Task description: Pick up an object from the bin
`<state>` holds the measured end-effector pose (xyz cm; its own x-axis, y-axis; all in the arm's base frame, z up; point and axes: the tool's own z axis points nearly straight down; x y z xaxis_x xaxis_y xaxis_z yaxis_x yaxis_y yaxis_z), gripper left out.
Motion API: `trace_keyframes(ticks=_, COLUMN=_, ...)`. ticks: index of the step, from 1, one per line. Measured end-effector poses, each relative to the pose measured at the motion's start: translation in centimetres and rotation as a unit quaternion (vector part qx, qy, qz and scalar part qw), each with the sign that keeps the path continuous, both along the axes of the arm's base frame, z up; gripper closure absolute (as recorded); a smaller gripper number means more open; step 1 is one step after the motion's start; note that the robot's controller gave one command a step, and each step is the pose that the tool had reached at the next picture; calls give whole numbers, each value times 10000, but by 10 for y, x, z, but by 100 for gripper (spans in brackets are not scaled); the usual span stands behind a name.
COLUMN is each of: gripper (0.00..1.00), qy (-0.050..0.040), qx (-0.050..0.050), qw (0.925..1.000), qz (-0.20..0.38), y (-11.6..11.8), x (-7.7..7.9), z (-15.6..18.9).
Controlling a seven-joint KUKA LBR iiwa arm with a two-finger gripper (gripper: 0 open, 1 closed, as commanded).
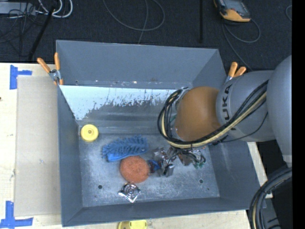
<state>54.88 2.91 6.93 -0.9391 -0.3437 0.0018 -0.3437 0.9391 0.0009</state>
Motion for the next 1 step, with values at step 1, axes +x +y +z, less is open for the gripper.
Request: trace_keyframes(ticks=1, gripper=100, qy=0, qx=0, qw=10000, qz=7, y=0, x=0, z=0)
